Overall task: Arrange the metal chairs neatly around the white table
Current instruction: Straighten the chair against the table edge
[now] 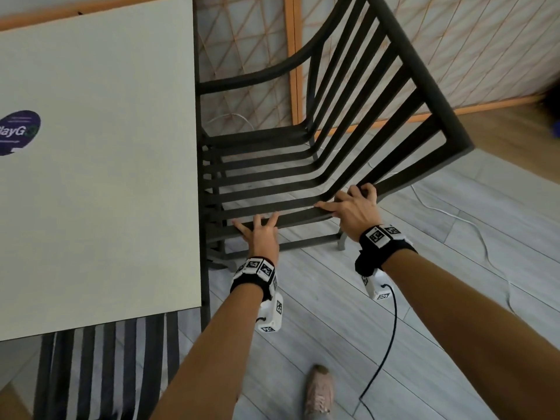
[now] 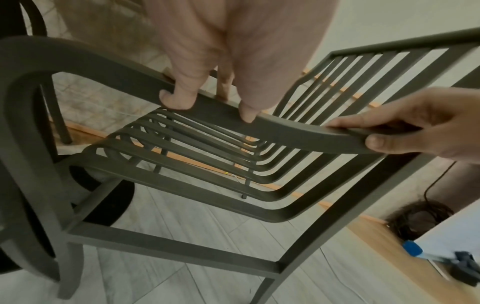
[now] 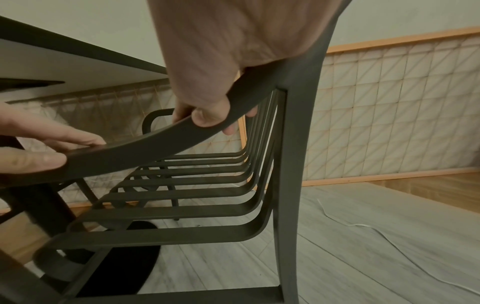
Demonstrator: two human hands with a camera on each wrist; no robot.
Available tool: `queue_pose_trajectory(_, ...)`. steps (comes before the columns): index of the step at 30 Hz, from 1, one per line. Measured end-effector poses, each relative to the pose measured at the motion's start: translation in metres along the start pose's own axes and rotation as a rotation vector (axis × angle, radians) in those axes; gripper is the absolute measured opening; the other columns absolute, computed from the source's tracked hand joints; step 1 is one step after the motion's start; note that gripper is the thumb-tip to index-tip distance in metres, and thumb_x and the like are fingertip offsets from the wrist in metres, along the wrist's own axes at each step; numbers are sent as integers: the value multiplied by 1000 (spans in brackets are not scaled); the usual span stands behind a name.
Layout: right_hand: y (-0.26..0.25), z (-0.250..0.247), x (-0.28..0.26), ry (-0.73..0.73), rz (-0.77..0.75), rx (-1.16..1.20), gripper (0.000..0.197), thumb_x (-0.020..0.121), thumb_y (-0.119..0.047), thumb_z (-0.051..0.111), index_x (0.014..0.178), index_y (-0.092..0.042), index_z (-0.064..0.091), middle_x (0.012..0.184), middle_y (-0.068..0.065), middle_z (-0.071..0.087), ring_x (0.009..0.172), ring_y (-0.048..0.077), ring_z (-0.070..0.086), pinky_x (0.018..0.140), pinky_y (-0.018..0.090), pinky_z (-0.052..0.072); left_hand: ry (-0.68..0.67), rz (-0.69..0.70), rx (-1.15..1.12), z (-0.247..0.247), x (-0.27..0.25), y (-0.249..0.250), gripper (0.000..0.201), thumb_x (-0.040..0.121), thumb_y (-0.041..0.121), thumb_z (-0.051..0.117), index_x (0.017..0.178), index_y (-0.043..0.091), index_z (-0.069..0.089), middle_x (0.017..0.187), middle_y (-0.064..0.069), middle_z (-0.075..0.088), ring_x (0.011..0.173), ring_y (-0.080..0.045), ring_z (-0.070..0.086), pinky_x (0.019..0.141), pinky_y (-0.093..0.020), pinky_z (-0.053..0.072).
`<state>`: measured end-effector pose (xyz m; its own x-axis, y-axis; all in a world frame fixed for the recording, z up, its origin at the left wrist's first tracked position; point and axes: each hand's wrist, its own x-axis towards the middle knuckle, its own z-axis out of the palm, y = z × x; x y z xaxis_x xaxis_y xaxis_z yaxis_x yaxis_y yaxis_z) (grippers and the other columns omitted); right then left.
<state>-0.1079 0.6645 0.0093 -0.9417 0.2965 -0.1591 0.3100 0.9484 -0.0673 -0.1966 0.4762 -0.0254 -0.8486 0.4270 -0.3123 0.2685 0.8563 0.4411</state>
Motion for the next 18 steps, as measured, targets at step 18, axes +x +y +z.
queue_pose_trajectory(18, -16, 9, 15, 57, -25, -22, 49, 90, -24, 52, 132, -46, 41, 112, 4, 58, 111, 29, 44, 107, 53, 20, 140, -69, -40, -12, 3, -1, 51, 91, -5, 47, 133, 23, 54, 134, -11, 47, 144, -50, -7, 116, -52, 19)
